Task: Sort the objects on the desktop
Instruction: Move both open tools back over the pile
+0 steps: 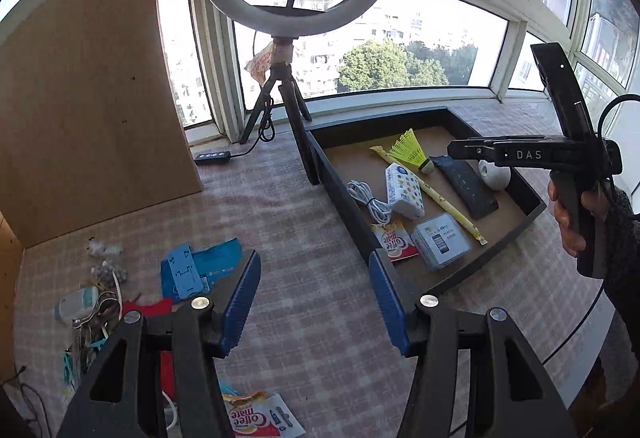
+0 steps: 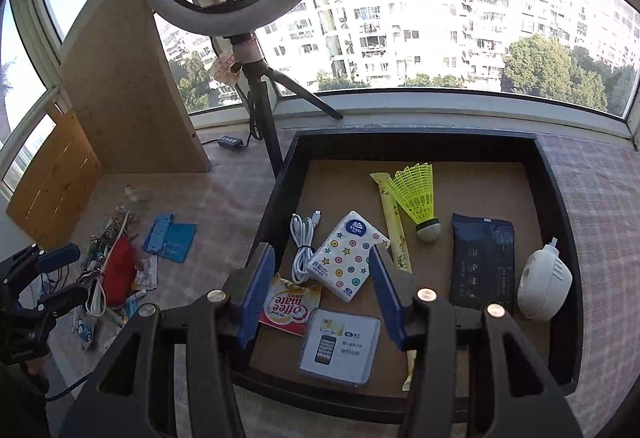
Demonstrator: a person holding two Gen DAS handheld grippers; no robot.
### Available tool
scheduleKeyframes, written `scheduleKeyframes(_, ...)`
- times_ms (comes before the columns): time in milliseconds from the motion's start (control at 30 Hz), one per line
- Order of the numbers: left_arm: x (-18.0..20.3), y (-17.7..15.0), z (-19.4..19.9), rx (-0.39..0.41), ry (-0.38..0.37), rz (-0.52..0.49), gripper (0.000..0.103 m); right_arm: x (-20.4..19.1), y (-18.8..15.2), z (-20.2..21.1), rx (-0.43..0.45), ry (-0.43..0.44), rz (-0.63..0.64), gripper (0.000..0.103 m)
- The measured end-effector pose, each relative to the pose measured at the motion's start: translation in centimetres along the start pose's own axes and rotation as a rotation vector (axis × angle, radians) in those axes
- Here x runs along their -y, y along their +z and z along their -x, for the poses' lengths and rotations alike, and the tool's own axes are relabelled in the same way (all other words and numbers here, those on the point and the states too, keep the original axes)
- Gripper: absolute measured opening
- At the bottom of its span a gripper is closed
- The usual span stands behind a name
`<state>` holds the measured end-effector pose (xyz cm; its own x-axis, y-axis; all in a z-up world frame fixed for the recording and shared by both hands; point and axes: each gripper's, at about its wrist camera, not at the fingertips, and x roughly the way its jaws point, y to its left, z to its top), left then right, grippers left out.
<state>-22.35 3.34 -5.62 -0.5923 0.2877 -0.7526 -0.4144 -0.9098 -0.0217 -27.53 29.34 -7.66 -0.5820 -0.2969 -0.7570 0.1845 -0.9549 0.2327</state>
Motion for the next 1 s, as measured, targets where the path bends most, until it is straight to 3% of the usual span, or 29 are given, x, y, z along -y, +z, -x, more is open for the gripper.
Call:
scheduleKeyframes(267,-7.0,-4.6,4.3,0.017,0.129,0.09,0.053,-7.4,-0.4,-1.8,-0.037,0.099,0.098,0.055)
scheduleKeyframes(333,-9.1,-6.6,5.1,0.013,0.186,0.12,0.053,-9.4,-0.8,-2.7,-0.058,0.126,0.122,0.055)
scheduleKeyframes(600,-17.2,-15.2,6.7,-0.06,0.278,0.281,0.053,-18.3,-3.5,-7.8,-0.181,0.222,0.257,0.055)
scheduleKeyframes(767,-18.5,-17.4,6.4,-0.095,0.284,0.257,0.053,-23.5,-5.4,-11.2,-0.249,0.288,0.311,0.055)
scheduleKeyframes(1000,-18.7,-16.2,4.2,-0.099,0.226,0.213,0.052,-27.8,-6.5,-14.5,-0.297,0.314,0.344,0.055)
